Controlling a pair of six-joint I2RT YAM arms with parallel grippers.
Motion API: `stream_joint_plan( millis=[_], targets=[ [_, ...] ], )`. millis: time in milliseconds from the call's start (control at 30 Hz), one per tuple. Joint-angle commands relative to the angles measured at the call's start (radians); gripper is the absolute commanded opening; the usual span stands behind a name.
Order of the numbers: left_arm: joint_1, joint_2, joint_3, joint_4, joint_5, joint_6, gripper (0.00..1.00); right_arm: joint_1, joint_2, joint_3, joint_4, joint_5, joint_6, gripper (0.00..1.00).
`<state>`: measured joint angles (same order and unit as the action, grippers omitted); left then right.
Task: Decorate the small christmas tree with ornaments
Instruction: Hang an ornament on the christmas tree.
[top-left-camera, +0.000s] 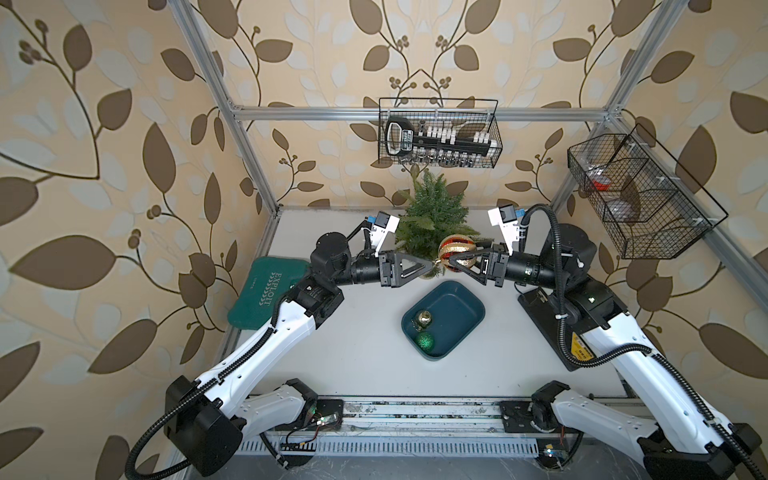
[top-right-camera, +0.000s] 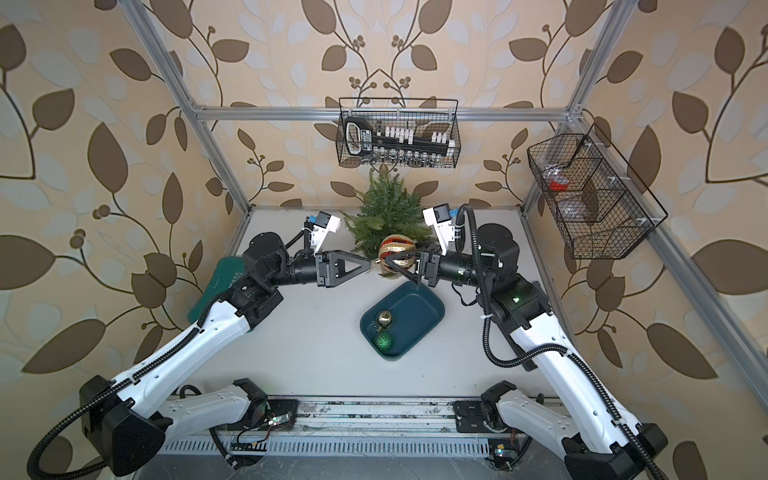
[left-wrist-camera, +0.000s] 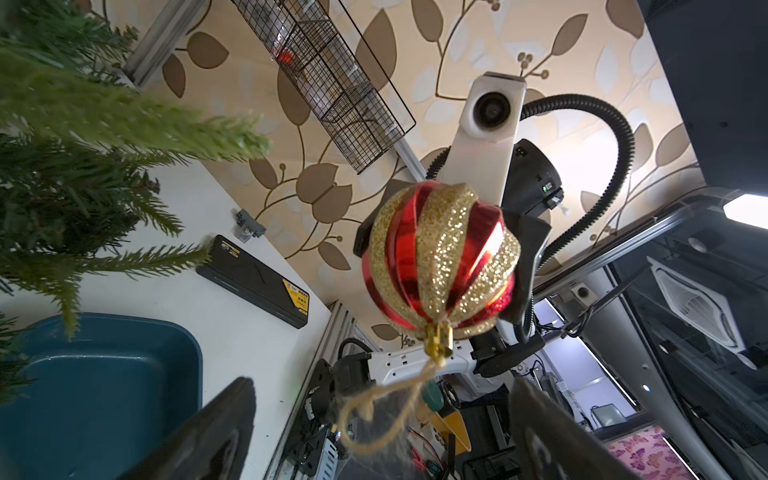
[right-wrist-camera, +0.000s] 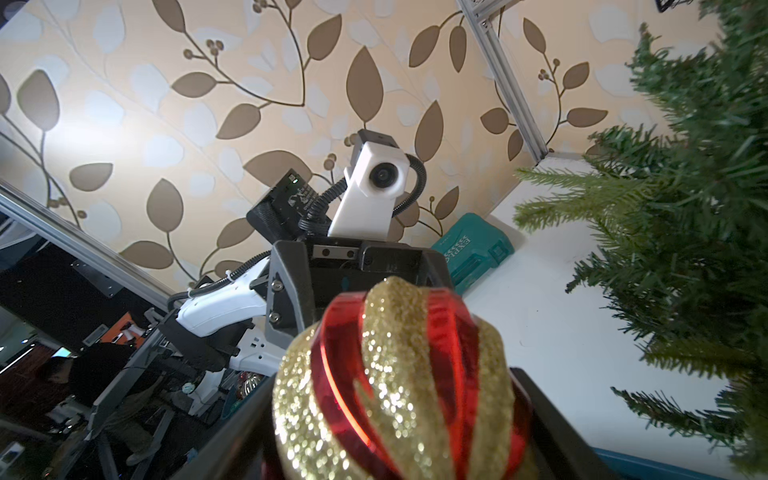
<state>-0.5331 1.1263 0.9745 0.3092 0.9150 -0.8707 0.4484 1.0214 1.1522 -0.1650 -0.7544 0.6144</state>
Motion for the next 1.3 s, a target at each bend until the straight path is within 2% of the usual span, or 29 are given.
stream_joint_plan(
  millis=[0,133,200,267,333,533,767,1000,1133,1267],
  targets=[
    [-0.004,0.002,-0.008,0.163,0.059,-0.059,0.97,-0.003,0.011,-0.026,0.084,-0.078,0.044,0.61],
    [-0.016,0.016,-0.005,0.213,0.094,-0.088,0.94,-0.003,0.015,-0.048,0.119,-0.084,0.065,0.61],
    [-0.020,0.017,-0.015,0.258,0.110,-0.114,0.89,-0.010,0.013,-0.056,0.126,-0.076,0.070,0.61],
    [-0.026,0.014,-0.028,0.286,0.121,-0.126,0.79,-0.024,0.009,-0.073,0.152,-0.077,0.089,0.61],
    [-0.026,0.007,-0.038,0.276,0.127,-0.122,0.65,-0.041,0.003,-0.087,0.175,-0.085,0.108,0.61],
    [-0.026,-0.027,-0.044,0.197,0.119,-0.065,0.40,-0.074,-0.005,-0.099,0.179,-0.092,0.117,0.61],
    [-0.025,-0.036,-0.034,0.122,0.092,-0.016,0.36,-0.097,-0.012,-0.109,0.188,-0.109,0.129,0.61],
    [-0.026,-0.006,-0.011,0.119,0.080,-0.013,0.50,-0.098,-0.012,-0.115,0.200,-0.122,0.141,0.61],
    [-0.034,0.009,-0.005,0.120,0.079,-0.009,0.50,-0.098,-0.006,-0.113,0.205,-0.122,0.146,0.61],
    [-0.043,0.018,-0.004,0.107,0.073,-0.001,0.43,-0.098,0.002,-0.114,0.219,-0.123,0.154,0.61]
  ],
)
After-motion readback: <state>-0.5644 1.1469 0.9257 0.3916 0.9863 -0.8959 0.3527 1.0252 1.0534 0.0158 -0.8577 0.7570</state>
